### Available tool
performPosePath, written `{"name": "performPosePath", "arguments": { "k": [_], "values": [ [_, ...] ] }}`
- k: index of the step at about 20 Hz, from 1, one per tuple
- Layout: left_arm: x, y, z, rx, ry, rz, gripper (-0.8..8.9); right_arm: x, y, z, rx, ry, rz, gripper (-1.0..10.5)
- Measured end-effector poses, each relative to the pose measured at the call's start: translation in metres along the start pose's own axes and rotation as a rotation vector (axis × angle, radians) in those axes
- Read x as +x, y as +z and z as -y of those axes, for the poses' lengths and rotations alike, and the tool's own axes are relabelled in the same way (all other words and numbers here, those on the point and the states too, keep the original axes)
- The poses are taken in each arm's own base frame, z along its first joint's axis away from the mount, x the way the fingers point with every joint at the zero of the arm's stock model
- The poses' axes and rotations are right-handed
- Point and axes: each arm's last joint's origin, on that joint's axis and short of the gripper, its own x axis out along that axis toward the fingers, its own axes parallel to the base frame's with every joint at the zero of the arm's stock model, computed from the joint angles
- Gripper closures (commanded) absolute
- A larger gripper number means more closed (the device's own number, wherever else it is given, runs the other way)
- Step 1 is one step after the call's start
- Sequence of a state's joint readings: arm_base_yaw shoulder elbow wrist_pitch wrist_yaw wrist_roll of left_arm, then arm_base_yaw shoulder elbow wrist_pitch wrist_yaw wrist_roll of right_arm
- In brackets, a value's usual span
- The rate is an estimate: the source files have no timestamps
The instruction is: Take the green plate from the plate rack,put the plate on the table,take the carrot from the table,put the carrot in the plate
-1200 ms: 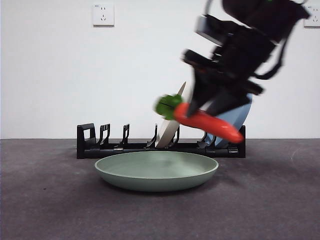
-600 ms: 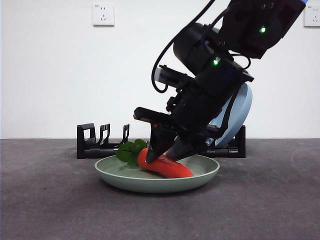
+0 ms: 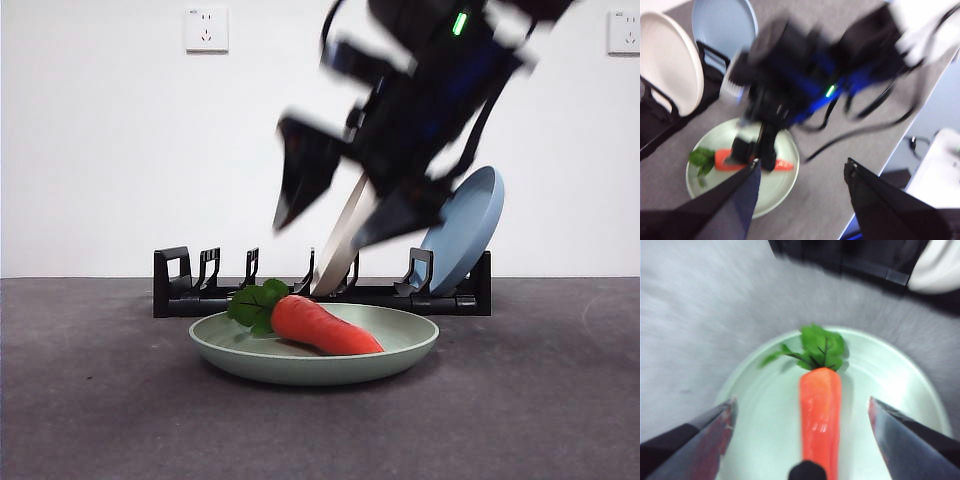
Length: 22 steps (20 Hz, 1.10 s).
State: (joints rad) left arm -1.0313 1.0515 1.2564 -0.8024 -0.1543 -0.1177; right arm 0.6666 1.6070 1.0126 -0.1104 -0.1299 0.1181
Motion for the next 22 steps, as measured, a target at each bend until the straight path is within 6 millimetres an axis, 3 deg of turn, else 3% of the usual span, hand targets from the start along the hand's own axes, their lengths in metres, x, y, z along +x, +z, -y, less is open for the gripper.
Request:
{"name": "performPosePath", "arguments": {
  "k": [2,6,10,13,16,22],
  "values": [
    [0.0,-0.004,-0.001,0.024,0.018,-0.039,5.31,-0.035,0.002,-0.005,0.007,-0.005,-0.042,5.1],
    [-0.001,-0.011,-0.002,0.046,0.034,-0.107,5.31,-0.109,-0.014,-0.018,0.023,0.041,-0.204,5.1],
    [-0.001,-0.016,-0.002,0.053,0.018,-0.163,5.36,-0.164,-0.032,-0.025,0.042,0.12,-0.268,5.1],
    [-0.002,-0.018,-0.002,0.055,-0.004,-0.192,5.79,-0.183,-0.036,-0.027,0.037,0.131,-0.238,6.2],
    [-0.002,-0.02,-0.002,0.057,-0.009,-0.211,8.26,-0.199,-0.039,-0.028,0.027,0.137,-0.193,9.5],
    [-0.002,-0.021,-0.002,0.058,-0.008,-0.222,8.21,-0.212,-0.041,-0.03,0.018,0.143,-0.148,9.5]
  ]
}}
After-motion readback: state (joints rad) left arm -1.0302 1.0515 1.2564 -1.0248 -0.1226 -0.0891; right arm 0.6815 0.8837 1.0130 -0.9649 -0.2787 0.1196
